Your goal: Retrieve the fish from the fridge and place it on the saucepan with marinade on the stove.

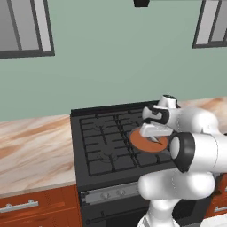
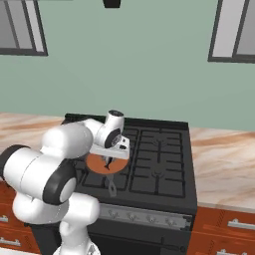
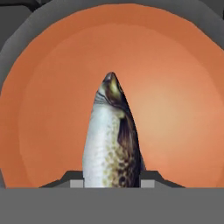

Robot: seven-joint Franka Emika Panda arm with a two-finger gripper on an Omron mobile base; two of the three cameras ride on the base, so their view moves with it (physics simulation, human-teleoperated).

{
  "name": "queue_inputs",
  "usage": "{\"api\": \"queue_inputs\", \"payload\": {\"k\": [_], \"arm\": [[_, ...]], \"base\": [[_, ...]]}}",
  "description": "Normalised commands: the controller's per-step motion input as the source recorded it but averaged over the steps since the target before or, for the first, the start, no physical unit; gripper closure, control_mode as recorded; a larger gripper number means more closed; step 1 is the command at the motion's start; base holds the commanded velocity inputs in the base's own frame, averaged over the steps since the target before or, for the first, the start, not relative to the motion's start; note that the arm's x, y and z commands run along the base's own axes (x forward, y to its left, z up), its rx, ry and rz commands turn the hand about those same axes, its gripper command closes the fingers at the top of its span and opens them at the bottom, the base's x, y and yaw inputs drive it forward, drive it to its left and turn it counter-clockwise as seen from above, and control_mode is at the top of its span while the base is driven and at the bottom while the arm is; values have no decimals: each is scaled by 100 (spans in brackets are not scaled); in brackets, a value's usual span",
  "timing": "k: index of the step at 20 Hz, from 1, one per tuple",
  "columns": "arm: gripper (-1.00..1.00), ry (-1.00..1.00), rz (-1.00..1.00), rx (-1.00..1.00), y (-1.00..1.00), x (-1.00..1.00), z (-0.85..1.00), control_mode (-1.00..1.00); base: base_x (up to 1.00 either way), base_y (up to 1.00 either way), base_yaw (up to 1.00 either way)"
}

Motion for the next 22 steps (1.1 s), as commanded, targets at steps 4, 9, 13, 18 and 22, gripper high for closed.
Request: {"api": "queue_inputs", "payload": {"k": [4, 9, 13, 18, 22], "arm": [[100, 0, -5, 0, 0, 38, -2, -100], [100, 0, -5, 0, 0, 26, -8, -100], [100, 0, -4, 0, 2, 4, -24, -100], [100, 0, -3, 0, 1, 8, -31, -100], [100, 0, -3, 0, 4, 3, -38, -100]], "base": [[0, 0, 0], [0, 0, 0], [0, 0, 0], [0, 0, 0], [0, 0, 0]]}}
